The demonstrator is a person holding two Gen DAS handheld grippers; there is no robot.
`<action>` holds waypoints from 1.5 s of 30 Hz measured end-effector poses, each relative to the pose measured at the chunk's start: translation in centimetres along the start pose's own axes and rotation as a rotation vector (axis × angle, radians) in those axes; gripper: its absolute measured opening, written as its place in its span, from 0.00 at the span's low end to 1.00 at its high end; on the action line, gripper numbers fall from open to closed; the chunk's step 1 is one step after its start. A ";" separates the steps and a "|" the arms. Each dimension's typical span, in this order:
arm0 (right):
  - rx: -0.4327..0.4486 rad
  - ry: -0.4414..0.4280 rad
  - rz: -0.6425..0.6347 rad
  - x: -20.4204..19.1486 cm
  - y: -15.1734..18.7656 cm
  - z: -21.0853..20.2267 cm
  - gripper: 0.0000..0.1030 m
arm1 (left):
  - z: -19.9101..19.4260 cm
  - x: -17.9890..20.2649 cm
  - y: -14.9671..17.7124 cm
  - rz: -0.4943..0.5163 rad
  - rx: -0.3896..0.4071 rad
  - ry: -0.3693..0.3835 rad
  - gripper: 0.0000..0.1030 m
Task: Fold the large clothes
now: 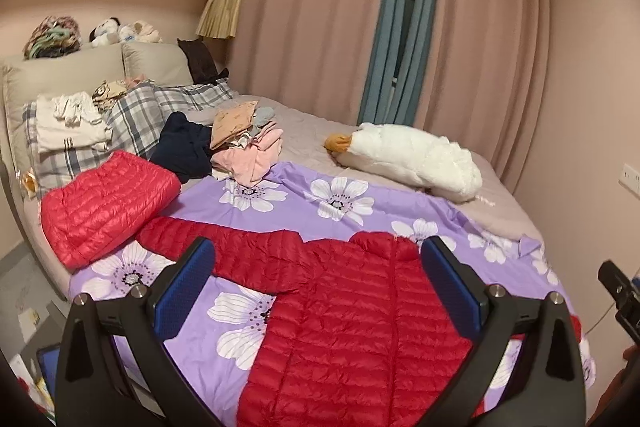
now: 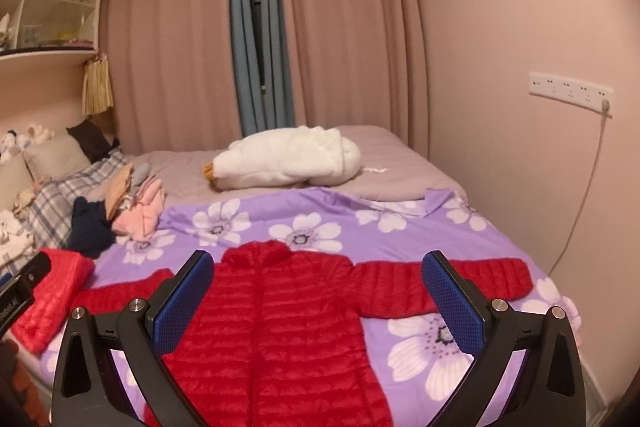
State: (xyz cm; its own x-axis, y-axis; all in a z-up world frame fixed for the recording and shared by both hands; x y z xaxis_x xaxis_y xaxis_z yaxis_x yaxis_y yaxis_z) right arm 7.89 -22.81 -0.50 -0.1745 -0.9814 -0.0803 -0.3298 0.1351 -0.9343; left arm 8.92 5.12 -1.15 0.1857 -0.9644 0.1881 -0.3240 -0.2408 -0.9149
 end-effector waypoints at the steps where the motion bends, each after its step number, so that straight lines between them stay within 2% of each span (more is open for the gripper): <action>1: 0.003 0.004 0.007 0.1 0.0 -0.1 1.00 | -0.1 0.0 -0.1 -0.002 0.010 0.001 1.00; 6: 0.020 0.012 0.016 0.1 -0.3 -0.2 1.00 | -0.3 0.5 -0.5 0.038 0.027 -0.025 1.00; 11: 0.023 -0.017 0.039 -0.2 -0.3 0.0 1.00 | -0.7 -0.3 -0.8 0.011 0.044 -0.040 0.99; 18: 0.021 -0.020 0.016 -0.9 -0.1 0.3 1.00 | -0.1 -1.1 -0.3 -0.021 -0.003 -0.054 0.99; 25: 0.019 -0.036 0.023 -1.1 0.1 0.3 1.00 | 0.5 -1.1 0.7 -0.031 -0.050 -0.023 0.97; 37: 0.025 -0.012 0.016 -0.9 0.2 0.4 1.00 | 0.4 -1.1 0.5 -0.037 -0.045 -0.032 0.97; 45: 0.008 -0.032 0.034 -1.0 0.5 0.8 1.00 | 0.4 -1.4 0.5 -0.038 -0.042 -0.036 0.97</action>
State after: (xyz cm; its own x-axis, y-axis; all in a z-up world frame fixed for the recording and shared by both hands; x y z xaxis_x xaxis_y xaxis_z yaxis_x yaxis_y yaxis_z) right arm 8.61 -21.92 -1.13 -0.1561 -0.9800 -0.1232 -0.3167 0.1678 -0.9336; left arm 8.87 6.38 -2.04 0.2314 -0.9502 0.2086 -0.3544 -0.2820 -0.8915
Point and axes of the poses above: each gripper's, at about its wrist camera, not at the fingertips, and z roughly the way its jaws point, x to its right, y to its underside, the point moved 9 cm from there along z, roughly the way its jaws point
